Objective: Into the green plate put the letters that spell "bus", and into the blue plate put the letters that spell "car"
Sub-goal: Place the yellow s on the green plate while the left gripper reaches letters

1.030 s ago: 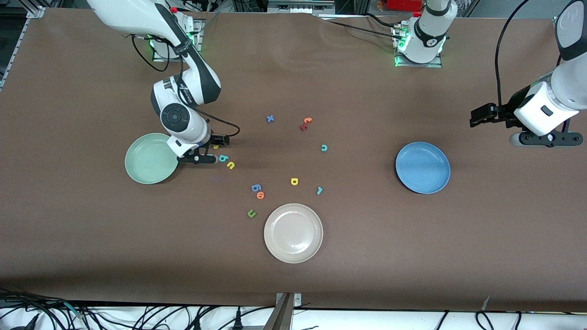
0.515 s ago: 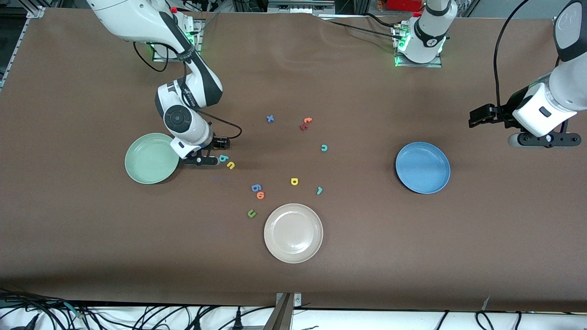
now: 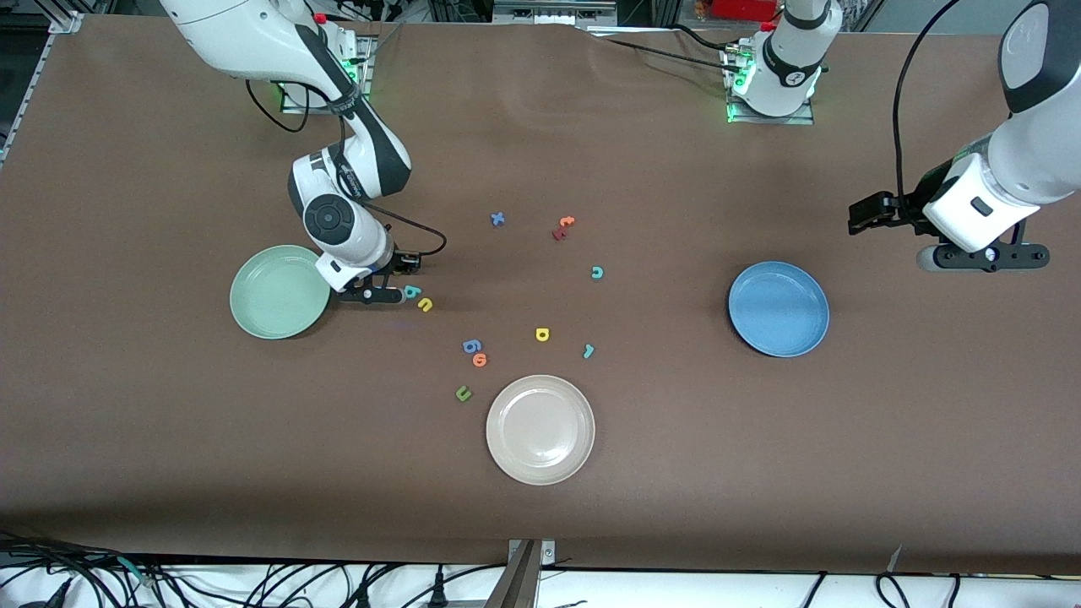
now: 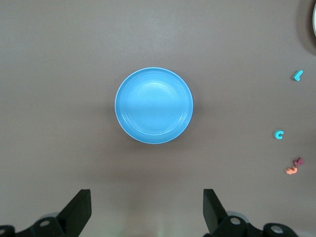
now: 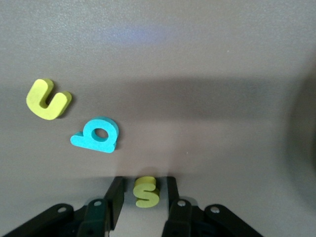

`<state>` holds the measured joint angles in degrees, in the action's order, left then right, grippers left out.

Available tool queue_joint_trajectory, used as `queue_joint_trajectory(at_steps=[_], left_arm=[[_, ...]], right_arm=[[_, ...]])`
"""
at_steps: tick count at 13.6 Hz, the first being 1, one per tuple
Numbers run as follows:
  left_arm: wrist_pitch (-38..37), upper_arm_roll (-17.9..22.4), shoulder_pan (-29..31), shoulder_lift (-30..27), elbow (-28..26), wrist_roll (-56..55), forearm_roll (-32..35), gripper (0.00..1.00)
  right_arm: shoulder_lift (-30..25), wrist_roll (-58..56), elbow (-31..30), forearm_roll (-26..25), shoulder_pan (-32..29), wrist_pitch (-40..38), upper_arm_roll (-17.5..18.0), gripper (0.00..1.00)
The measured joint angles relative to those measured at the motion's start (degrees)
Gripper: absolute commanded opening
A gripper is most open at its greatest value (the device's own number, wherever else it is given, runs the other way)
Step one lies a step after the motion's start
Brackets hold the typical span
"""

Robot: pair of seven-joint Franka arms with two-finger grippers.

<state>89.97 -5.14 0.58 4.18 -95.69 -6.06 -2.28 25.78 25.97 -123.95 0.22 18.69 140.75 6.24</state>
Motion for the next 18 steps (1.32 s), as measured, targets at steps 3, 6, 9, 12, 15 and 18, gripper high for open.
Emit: queue_joint_trajectory(at_steps=[3,6,9,12,15,18], left_arm=[[0.08,-0.46,-0.10,0.11,0.00,-0.19,0.00,1.00],[2.31,-0.83,-1.87,1.73,-0.01,-0.34,0.00,1.00],[6.09,-1.14,-8.41,6.39,0.74,-5.42,0.00,1.00],[6.85,-1.42,-12.68,12.84,4.21,-7.05,0.00,1.00],[8.75,-1.48,-14.31,18.70,7.81,-7.08,-0.01,1.00],[10.88,-1.56,-15.45,23.57,11.01,-7.08,-0.01,1.00]], right_arm=[[-0.06,0.01,0.01,0.06,0.00,0.04,0.04,0.14],[-0.12,0.01,0.00,0.09,-0.01,0.02,0.05,0.02],[-0.14,0.33,0.01,0.10,-0.04,0.00,0.04,0.02],[-0.97,0.58,0.76,0.10,-0.11,-2.06,-0.35,0.02],[-4.78,0.52,3.87,0.09,-0.33,-10.55,-2.74,0.02],[-8.05,-2.82,8.52,0.08,-0.42,-19.19,-7.33,0.02]])
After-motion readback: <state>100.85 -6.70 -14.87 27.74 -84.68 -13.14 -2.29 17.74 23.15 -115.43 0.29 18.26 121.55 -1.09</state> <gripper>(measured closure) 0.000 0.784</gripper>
